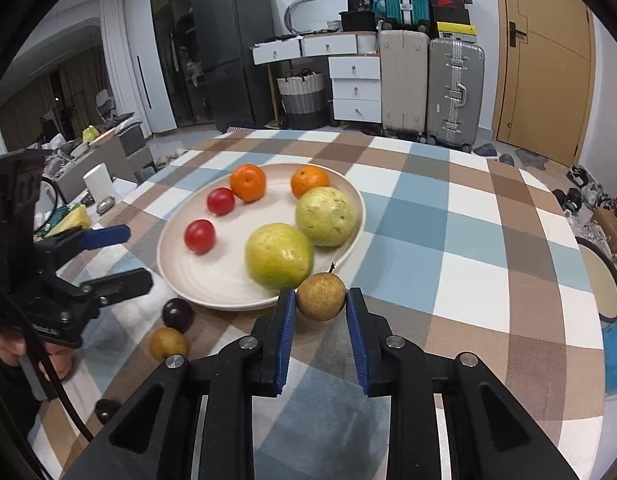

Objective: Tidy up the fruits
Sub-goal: 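Grasp the brown kiwi fruit with the right tool while the left tool grasps the small yellow fruit, then carry both fruits over the white plate and open both tools to release them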

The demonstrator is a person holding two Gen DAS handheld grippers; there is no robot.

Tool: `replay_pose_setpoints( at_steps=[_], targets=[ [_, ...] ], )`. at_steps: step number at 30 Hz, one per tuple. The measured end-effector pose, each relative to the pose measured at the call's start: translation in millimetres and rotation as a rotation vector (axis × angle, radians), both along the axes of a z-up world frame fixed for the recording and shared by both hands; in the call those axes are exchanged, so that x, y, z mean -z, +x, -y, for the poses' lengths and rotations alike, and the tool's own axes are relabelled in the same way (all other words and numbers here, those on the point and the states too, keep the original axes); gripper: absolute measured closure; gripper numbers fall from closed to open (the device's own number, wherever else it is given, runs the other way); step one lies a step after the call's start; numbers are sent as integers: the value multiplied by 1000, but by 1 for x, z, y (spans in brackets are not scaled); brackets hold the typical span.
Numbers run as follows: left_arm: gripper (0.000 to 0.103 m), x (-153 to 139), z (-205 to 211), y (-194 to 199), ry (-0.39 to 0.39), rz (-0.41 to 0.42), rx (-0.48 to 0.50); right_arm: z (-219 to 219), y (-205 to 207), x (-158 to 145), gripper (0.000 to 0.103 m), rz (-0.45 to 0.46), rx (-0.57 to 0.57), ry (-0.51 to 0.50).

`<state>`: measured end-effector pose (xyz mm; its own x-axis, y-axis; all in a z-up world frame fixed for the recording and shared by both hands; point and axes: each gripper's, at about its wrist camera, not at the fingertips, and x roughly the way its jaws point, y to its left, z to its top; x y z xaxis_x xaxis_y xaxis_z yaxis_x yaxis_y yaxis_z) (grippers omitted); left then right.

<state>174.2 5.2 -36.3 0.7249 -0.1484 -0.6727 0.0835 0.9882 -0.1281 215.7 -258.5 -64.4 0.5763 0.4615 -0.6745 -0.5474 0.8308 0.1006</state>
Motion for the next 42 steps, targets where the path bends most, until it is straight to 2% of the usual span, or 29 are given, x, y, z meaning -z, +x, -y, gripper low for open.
replay_pose_setpoints(
  at_steps=[3, 10, 15, 18, 23, 25, 29, 34, 39, 42],
  targets=[
    [1, 0, 4, -2, -16, -12, 25, -2, -3, -1, 77, 0, -11, 17],
    [18, 6, 19, -19, -30, -64, 54, -2, -5, -2, 77, 8, -11, 10],
    [18, -1, 32, -33, -75, -83, 63, -2, -8, -4, 77, 17, -18, 22],
    [19, -2, 43, -37, -41, -91, 55, -1, -9, -5, 77, 18, -17, 26],
    [27, 4, 55, -34, -27, -141, 39, 0, -11, -8, 77, 19, -24, 33],
    [34, 7, 59, -33, -32, -152, 42, -1, -11, -7, 77, 18, -29, 33],
    [41, 9, 68, -29, -27, -167, 70, -3, -10, -6, 77, 10, -39, 26],
    [61, 16, 71, -23, -25, -206, 62, -4, -10, -6, 77, 11, -38, 29],
    [76, 16, 68, -22, -47, -200, 78, -2, -9, -6, 77, 9, -32, 32],
    [76, 16, 69, -24, -45, -195, 90, -3, -9, -5, 77, 8, -34, 28]
  ],
)
